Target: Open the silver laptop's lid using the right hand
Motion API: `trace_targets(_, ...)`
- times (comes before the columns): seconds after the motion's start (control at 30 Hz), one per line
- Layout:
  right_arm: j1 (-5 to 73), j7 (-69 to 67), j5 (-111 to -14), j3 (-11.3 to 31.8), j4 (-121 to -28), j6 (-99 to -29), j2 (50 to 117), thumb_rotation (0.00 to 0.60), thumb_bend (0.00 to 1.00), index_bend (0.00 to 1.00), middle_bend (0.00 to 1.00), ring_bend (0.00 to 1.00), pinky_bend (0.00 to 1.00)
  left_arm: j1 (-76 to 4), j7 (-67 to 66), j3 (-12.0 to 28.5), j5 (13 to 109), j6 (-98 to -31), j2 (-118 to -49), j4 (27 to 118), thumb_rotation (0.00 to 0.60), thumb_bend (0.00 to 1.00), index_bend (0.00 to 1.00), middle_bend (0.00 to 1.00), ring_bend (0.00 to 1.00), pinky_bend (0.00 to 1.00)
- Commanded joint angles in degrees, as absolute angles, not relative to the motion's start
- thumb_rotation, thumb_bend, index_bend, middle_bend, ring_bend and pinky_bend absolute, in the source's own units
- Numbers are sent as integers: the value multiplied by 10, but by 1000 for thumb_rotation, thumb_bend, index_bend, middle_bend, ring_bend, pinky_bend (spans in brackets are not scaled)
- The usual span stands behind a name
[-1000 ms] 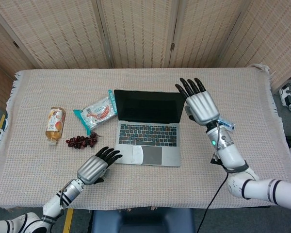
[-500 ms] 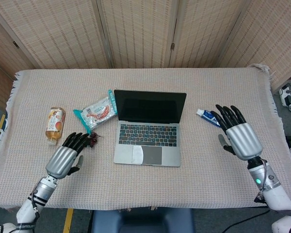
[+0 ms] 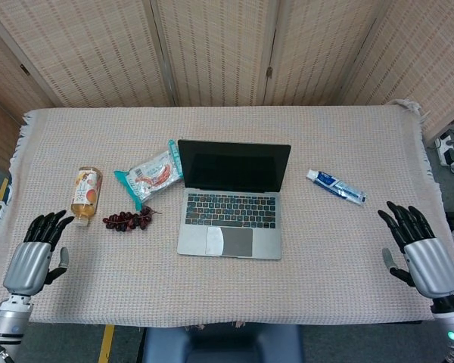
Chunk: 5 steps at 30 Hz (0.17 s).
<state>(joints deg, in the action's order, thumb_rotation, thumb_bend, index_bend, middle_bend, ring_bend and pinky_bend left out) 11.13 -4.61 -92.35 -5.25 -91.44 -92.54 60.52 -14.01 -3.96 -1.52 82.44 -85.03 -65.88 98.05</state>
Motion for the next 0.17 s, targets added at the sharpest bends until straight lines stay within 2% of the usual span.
trace_targets(0.03, 91, -53, -932, -55, -903, -943, 615, 600, 576, 0, 0, 0, 0, -112, -28, -21, 828, -882, -658, 973, 600, 734, 158, 103, 0, 0)
trace_targets(0.17, 74, -54, -928, -55, -898, -944, 622, 600, 575, 0, 0, 0, 0, -83, -25, -25, 829, -906, -663, 969, 600, 735, 166, 103, 0, 0)
